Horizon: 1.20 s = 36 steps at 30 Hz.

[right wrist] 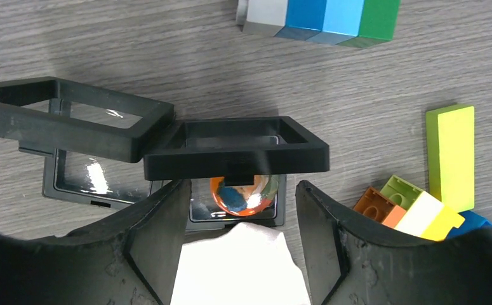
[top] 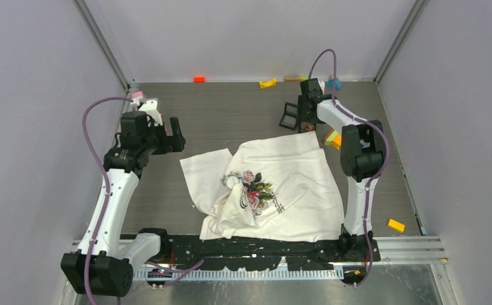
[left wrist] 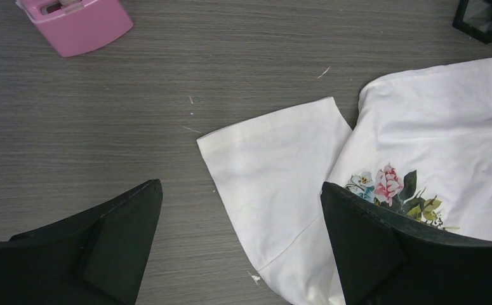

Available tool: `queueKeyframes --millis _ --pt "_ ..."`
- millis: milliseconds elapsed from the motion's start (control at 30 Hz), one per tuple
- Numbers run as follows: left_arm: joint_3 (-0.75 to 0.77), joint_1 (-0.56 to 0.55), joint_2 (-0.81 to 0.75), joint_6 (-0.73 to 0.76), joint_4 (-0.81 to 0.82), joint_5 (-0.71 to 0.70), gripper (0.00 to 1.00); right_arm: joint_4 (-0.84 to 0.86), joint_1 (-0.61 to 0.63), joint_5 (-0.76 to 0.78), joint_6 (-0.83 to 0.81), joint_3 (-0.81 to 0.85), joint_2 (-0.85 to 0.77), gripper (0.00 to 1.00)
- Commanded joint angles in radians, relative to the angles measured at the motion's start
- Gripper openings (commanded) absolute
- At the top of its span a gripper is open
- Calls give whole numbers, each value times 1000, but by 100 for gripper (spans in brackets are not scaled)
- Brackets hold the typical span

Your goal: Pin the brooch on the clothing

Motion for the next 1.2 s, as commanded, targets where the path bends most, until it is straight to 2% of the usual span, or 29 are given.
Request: queueKeyframes --millis 0,533,867,1167 --pt "-2 5 -2 22 23 -17 100 -13 7 -15 -26 57 21 67" --pt "-8 6 -15 25 22 -18 100 -24 5 -2 -11 54 70 58" --pt "-10 6 -10 25 24 -18 100 6 -1 -38 20 21 42 37" --pt "-13 7 -12 26 26 -20 100 20 -1 -65 20 -10 -45 23"
